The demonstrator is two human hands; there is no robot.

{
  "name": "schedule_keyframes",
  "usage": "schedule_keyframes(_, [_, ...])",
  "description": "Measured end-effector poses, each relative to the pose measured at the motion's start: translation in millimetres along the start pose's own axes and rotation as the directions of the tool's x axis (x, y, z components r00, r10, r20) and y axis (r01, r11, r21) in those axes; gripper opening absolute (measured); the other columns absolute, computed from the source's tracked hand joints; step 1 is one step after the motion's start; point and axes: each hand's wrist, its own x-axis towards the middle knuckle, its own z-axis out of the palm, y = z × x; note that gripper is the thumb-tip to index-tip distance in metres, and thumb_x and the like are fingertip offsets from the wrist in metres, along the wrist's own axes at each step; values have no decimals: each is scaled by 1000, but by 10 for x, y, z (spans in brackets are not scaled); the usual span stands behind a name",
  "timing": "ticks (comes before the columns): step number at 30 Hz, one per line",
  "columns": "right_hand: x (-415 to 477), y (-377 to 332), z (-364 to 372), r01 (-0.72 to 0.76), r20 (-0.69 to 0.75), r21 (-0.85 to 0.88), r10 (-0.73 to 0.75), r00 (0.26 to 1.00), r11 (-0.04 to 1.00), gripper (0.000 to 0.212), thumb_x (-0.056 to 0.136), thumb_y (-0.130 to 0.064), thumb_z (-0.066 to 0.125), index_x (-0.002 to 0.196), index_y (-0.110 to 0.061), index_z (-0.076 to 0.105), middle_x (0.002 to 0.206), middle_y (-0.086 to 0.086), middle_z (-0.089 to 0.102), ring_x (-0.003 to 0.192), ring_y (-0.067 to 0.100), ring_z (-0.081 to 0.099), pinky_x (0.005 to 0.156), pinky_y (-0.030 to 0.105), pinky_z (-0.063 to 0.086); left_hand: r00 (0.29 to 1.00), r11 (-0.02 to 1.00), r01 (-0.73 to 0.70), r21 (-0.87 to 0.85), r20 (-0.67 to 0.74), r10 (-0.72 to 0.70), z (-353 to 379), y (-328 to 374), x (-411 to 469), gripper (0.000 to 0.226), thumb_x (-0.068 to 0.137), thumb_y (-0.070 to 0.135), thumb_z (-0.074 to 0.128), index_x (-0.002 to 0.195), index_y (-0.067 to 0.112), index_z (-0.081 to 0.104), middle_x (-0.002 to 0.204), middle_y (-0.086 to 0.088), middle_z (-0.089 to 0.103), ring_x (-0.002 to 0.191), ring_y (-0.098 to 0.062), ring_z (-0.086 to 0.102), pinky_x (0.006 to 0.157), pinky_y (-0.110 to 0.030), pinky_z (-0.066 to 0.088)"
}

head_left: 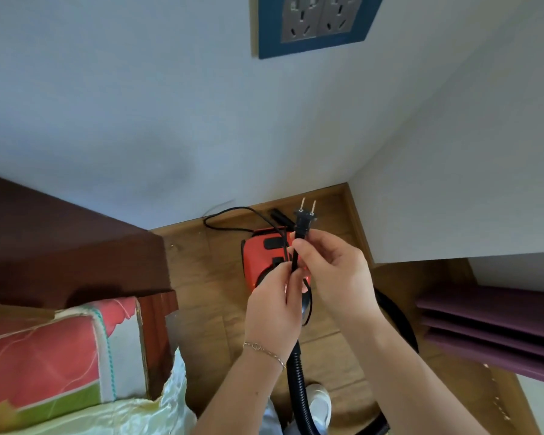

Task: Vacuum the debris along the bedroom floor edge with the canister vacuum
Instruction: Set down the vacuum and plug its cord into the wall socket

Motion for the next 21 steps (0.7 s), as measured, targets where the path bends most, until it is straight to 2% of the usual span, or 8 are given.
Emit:
schedule_keyframes(3, [26,-137,-39,6,-1,28,-6,1000,1000,22,88,-19,60,80,-36,70,72,-7,72,59,1,62,54,13,50,1000,996,25,-90,2,-25,-27,107,9,27,96,29,41,71,30,50,62,8,56,57,-6,53,51,-21,43])
schedule_keyframes(5, [55,-247,-83,30,27,28,-31,999,999,19,88,-19,61,85,-35,70,75,-8,73,62,2,64,58,13,50,1000,991,6,-134,-1,-6,-71,188,49,26,96,30,40,72,28,51,63,8,56,57,-6,53,52,-20,42])
schedule_keyframes(8, [131,-384,-151,32,102,33,-35,994,999,19,89,-17,60,92,-33,69,77,-8,73,65,4,67,62,12,51,1000,984,9,-180,-7,-10,-173,279,135,24,95,31,40,75,29,54,66,7,59,62,-5,55,56,-19,45])
schedule_keyframes(10, [199,-393,-178,7,121,20,-9,993,1000,23,92,-16,56,96,-36,67,79,-9,73,71,6,68,65,13,52,1000,983,23,-180,-4,-24,-242,278,197,25,95,31,40,80,21,57,70,3,61,68,-6,56,61,-16,45])
schedule_keyframes(14, [401,-69,-215,-162,-90,-19,159,983,987,22,95,-17,51,93,-31,68,77,-5,73,75,11,68,69,21,56,998,980,54,-190,-9,-57,-334,155,328,27,96,28,39,74,24,54,70,5,60,71,1,57,62,-5,43])
schedule_keyframes(16, [503,208,-231,-251,-161,-22,245,956,968,22,95,-16,50,90,-28,68,74,-4,72,74,11,68,65,18,54,999,979,47,-197,-11,-51,-325,61,380,27,93,31,38,71,27,53,67,6,60,68,-2,59,62,-11,47])
schedule_keyframes(19, [613,661,-206,-341,-174,-57,327,929,938,22,94,-14,50,89,-26,68,75,-2,72,71,9,67,58,14,51,996,963,76,-260,-16,-83,-257,-88,414,27,92,31,39,70,26,54,64,6,60,65,-14,59,65,-26,53])
schedule_keyframes(21, [689,958,-152,-383,-153,-103,366,918,918,22,93,-13,50,89,-23,68,73,-3,71,66,6,65,55,12,49,990,940,115,-322,-41,-135,-191,-194,423,27,93,29,39,71,24,54,62,11,60,65,-14,61,64,-24,54])
